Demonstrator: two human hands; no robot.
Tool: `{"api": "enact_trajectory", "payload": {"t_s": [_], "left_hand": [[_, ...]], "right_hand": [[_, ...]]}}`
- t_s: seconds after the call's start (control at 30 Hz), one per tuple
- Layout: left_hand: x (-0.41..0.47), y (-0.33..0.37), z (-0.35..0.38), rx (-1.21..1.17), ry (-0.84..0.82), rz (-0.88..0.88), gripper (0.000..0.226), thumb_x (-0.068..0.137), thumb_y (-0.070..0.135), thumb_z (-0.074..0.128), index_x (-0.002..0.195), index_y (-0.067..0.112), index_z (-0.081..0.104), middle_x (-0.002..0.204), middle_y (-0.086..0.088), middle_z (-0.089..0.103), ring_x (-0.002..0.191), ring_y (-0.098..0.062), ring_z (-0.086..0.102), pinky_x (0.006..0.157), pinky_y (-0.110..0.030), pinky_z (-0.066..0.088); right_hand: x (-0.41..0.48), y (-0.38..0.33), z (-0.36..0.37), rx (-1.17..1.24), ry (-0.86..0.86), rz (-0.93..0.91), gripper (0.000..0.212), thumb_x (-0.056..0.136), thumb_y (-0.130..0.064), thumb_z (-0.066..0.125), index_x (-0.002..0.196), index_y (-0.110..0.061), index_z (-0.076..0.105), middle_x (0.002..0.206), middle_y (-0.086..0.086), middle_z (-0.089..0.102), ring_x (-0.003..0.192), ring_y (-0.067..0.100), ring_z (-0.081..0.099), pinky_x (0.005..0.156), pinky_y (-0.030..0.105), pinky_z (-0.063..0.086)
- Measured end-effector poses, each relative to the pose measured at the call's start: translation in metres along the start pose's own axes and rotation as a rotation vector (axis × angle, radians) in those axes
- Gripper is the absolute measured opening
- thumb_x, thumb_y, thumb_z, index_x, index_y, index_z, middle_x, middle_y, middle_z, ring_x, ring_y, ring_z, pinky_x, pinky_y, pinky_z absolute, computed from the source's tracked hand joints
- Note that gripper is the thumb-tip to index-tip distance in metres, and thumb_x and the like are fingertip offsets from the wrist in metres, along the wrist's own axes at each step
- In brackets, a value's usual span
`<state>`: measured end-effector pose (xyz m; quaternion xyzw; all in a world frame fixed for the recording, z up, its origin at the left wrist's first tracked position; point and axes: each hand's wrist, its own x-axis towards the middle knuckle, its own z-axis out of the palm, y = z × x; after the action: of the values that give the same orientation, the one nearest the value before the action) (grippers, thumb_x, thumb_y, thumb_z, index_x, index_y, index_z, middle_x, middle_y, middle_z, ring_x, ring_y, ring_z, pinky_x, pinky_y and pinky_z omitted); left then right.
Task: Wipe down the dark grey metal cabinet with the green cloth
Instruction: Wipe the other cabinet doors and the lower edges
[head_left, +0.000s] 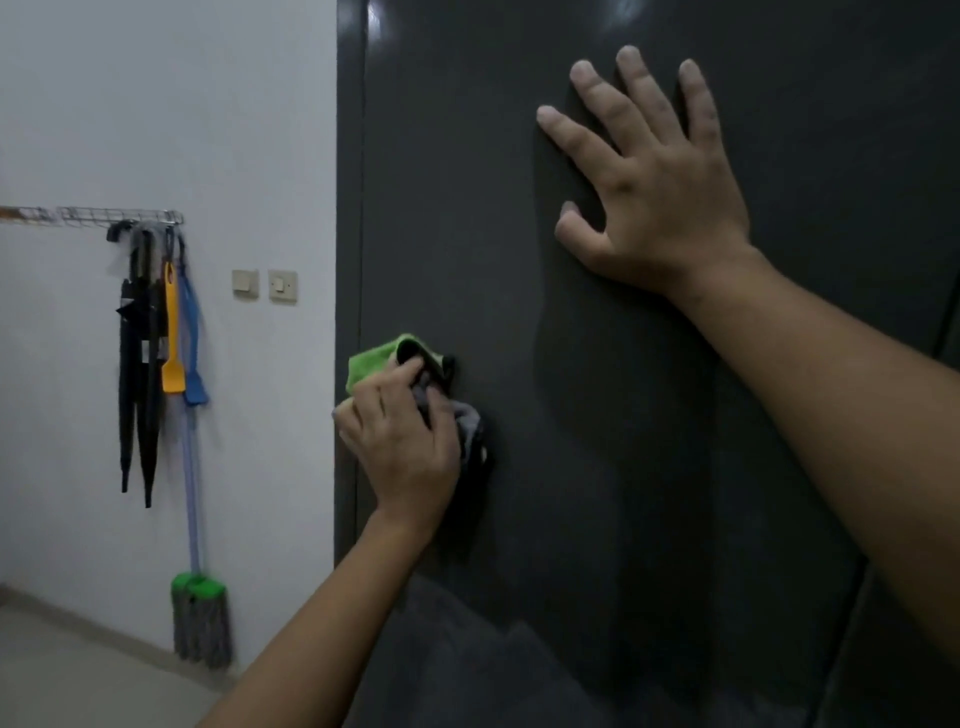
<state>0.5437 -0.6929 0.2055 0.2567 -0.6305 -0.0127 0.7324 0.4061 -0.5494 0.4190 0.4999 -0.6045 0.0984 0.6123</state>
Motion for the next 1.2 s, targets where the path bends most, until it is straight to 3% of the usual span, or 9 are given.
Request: {"api": "enact_trajectory", "payload": {"t_s": [0.1,0.27,0.4,0.53,0.6,0.73,0.83,0.97,1.2], "left_hand": [[-0.014,0.019,0.012,-0.002,-0.041,0.082,0.026,0.090,0.028,0.051,0.115,0.020,0.054,0.110,-0.010,0.061,0.087,-0.036,0.053,0.080,-0.031,0.023],[-0.102,0.017,0.008,-0.033,-0.274,0.500,0.034,0.088,0.036,0.053,0.120,0.029,0.052,0.134,0.005,0.047,0.098,-0.024,0.048,0.081,-0.039,0.034],[-0.157,-0.014,-0.006,-0.041,-0.400,0.751,0.025,0.103,0.040,0.042,0.121,0.029,0.057,0.136,0.007,0.051,0.096,-0.019,0.046,0.081,-0.041,0.039],[-0.158,-0.040,-0.022,0.019,-0.459,0.898,0.021,0.101,0.029,0.048,0.120,0.029,0.058,0.132,0.005,0.060,0.095,-0.020,0.049,0.078,-0.042,0.044],[-0.144,-0.039,-0.022,0.022,-0.431,0.824,0.025,0.096,0.035,0.054,0.121,0.029,0.056,0.135,0.003,0.053,0.096,-0.023,0.048,0.080,-0.043,0.042],[-0.086,-0.004,-0.006,-0.033,-0.297,0.279,0.033,0.087,0.031,0.056,0.120,0.027,0.052,0.128,-0.006,0.056,0.099,-0.034,0.052,0.085,-0.039,0.032],[-0.034,0.036,0.009,-0.067,-0.170,0.091,0.028,0.093,0.026,0.053,0.120,0.020,0.056,0.117,-0.009,0.059,0.096,-0.036,0.050,0.084,-0.031,0.022],[-0.010,0.094,0.027,-0.101,-0.129,0.085,0.029,0.093,0.027,0.055,0.122,0.022,0.057,0.122,-0.004,0.057,0.097,-0.028,0.039,0.081,-0.033,0.024],[-0.090,0.140,0.043,-0.103,-0.300,0.414,0.040,0.086,0.035,0.056,0.126,0.031,0.050,0.137,0.007,0.046,0.099,-0.024,0.040,0.080,-0.037,0.027]], "right_hand": [[-0.004,-0.003,0.000,0.005,-0.023,0.010,0.069,0.095,-0.049,0.033,0.159,-0.028,0.023,0.169,0.005,0.013,0.156,0.031,0.005,0.123,0.059,0.002],[-0.008,-0.006,-0.002,0.031,-0.049,0.028,0.065,0.097,-0.047,0.031,0.160,-0.030,0.022,0.169,0.001,0.013,0.156,0.028,0.006,0.125,0.054,0.000],[-0.020,-0.012,-0.001,0.055,-0.065,0.005,0.062,0.099,-0.043,0.032,0.159,-0.033,0.024,0.169,0.000,0.012,0.156,0.028,0.005,0.126,0.050,0.001],[-0.052,-0.012,0.000,0.110,-0.103,-0.074,0.058,0.101,-0.038,0.035,0.158,-0.032,0.028,0.168,-0.001,0.016,0.156,0.027,0.008,0.125,0.048,0.001],[-0.075,-0.008,0.001,0.135,-0.110,-0.113,0.056,0.101,-0.035,0.039,0.156,-0.032,0.033,0.167,-0.002,0.021,0.156,0.024,0.012,0.125,0.047,0.003],[-0.129,0.014,-0.001,0.120,-0.084,-0.134,0.051,0.102,-0.028,0.044,0.153,-0.031,0.042,0.164,-0.002,0.030,0.154,0.020,0.021,0.125,0.048,0.012],[-0.166,0.034,-0.010,0.137,-0.060,-0.011,0.050,0.101,-0.027,0.047,0.151,-0.033,0.045,0.163,-0.004,0.032,0.153,0.019,0.023,0.124,0.052,0.013],[-0.204,0.060,-0.020,0.208,-0.030,0.249,0.051,0.098,-0.027,0.051,0.148,-0.033,0.046,0.163,-0.006,0.030,0.154,0.016,0.020,0.125,0.049,0.007],[-0.258,0.064,-0.012,0.350,0.012,0.385,0.056,0.094,-0.019,0.053,0.149,-0.022,0.046,0.164,-0.002,0.028,0.155,0.019,0.013,0.126,0.041,0.001]]}}
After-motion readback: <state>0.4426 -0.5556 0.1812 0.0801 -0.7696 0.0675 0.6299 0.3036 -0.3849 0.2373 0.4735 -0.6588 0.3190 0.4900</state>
